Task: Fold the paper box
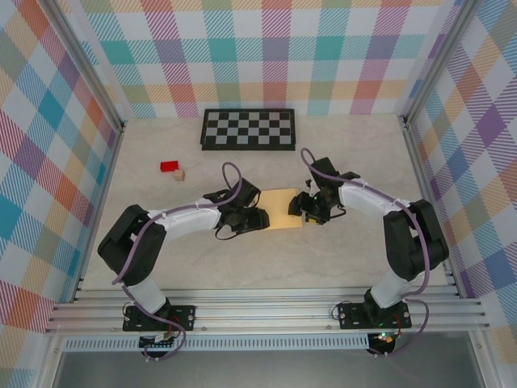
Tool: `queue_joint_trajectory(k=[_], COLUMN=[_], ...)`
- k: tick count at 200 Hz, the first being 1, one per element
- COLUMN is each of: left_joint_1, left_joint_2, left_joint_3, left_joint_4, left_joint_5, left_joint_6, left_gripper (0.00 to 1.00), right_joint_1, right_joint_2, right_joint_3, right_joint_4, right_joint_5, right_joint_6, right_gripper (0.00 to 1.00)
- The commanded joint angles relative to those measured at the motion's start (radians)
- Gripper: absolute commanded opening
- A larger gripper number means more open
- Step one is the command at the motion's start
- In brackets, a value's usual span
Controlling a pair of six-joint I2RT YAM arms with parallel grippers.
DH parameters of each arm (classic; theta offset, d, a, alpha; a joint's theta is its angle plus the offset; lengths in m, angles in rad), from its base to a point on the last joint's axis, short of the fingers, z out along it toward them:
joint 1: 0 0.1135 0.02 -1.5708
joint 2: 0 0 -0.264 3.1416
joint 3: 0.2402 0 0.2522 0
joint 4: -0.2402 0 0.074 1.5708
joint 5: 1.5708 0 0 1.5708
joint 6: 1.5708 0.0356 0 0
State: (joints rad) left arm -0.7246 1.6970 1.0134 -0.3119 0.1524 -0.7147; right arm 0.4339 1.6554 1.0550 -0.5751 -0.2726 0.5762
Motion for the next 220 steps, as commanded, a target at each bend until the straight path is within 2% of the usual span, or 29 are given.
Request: queue_joint_trajectory(k=[1, 122, 166, 220], left_joint_1=[-0.014, -0.031, -0.036, -0.039], left_joint_2=[0.011, 0.023, 0.013, -0.007], left_joint_3=[0.041, 0.073, 0.071, 0.081], left_joint_4=[-0.007, 0.025, 0.074, -0.035], left_joint_5=[-0.013, 0.022, 0.036, -0.047], left_joint_6=[-0.008, -0.063, -0.1, -0.04], left_gripper=[0.53, 0.35, 0.34, 0.37], right_joint_1=[0.008, 0.012, 0.012, 0.003], right_joint_2=[0.009, 0.011, 0.004, -0.015], right_joint_3=[-0.009, -0.003, 0.008, 0.076], right_joint_4=[0.033, 0.03, 0.011, -0.105], right_joint_5=[-0.039, -0.076, -0.072, 0.066], right_joint_6=[0.013, 0.025, 0.028, -0.085], right_gripper=[0.59, 0.52, 0.52, 0.55])
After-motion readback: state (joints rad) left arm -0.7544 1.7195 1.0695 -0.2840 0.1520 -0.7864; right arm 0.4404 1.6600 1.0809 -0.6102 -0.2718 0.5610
